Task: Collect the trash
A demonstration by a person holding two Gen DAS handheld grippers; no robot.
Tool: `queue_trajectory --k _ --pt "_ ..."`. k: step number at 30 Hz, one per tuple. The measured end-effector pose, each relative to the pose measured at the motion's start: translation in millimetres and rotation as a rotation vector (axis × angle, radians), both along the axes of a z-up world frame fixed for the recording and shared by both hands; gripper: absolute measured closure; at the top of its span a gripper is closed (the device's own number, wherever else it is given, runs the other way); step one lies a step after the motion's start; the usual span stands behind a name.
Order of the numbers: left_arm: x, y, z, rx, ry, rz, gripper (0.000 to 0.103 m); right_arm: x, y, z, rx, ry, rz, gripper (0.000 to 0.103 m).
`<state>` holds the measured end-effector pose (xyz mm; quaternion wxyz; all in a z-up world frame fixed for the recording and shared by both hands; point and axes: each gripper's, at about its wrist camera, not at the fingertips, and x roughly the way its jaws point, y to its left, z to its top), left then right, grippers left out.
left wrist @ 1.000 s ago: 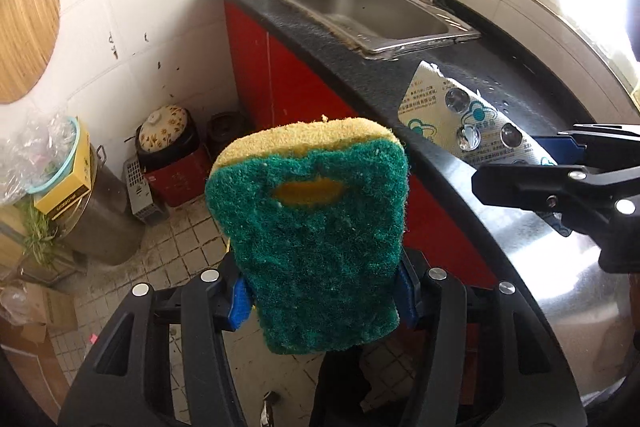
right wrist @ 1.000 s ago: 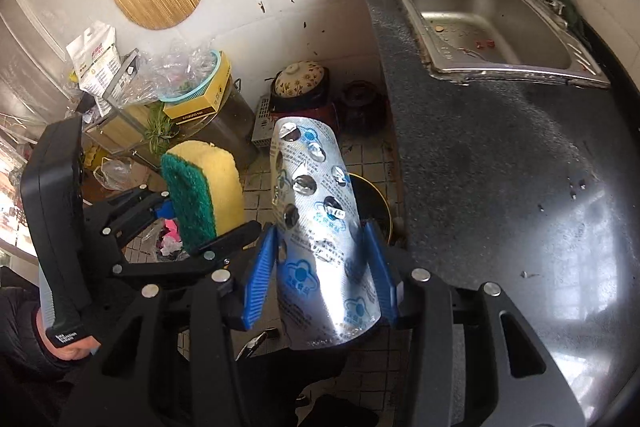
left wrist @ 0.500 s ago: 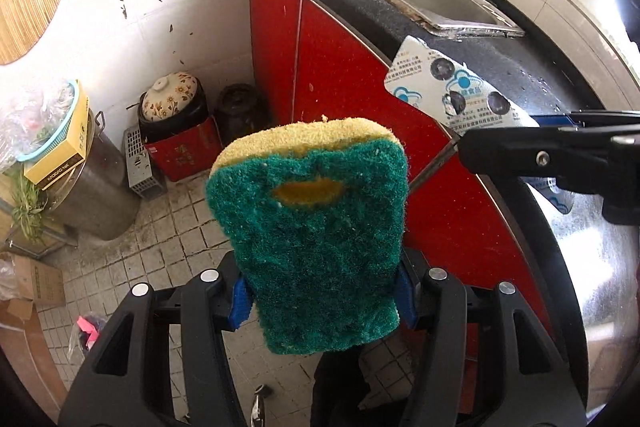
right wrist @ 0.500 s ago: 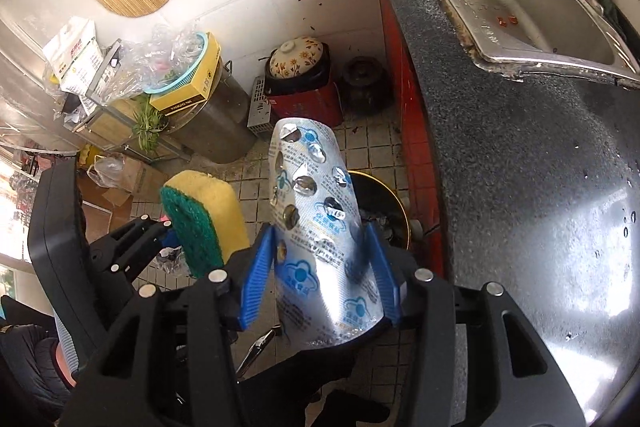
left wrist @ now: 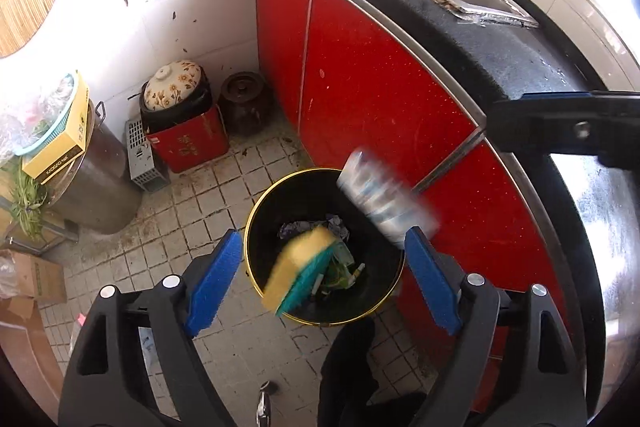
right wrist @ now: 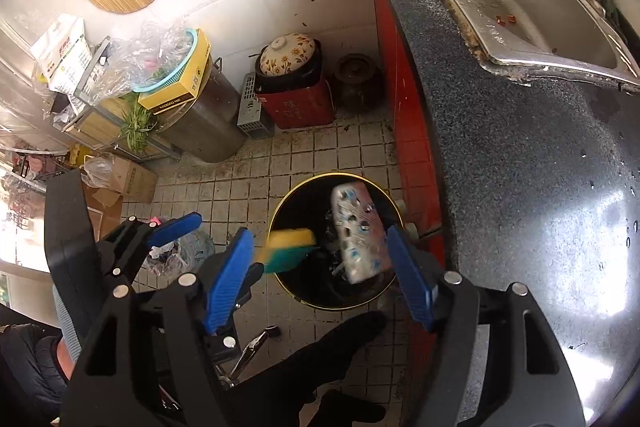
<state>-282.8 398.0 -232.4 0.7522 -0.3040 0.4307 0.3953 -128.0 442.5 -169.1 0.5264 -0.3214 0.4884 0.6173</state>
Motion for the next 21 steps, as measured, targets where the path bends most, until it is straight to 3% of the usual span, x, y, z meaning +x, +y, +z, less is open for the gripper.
queue_trajectory --k 10,13,17,21 --pt "10 -15 24 0.034 -0.005 -0.051 0.022 24 -43 38 0.058 0.006 -0.066 0.030" --pt "25 -23 45 0.067 -0.001 -0.084 0.014 45 -69 58 0.092 -0.005 -0.126 0.022" --pt "63 -41 87 0.106 -0.013 -0.140 0.007 89 -132 95 0.154 -0.050 -0.264 0.011" --pt "119 -73 125 0.130 -0.076 -0.284 0.007 135 -216 127 0.193 -0.139 -0.452 0.007"
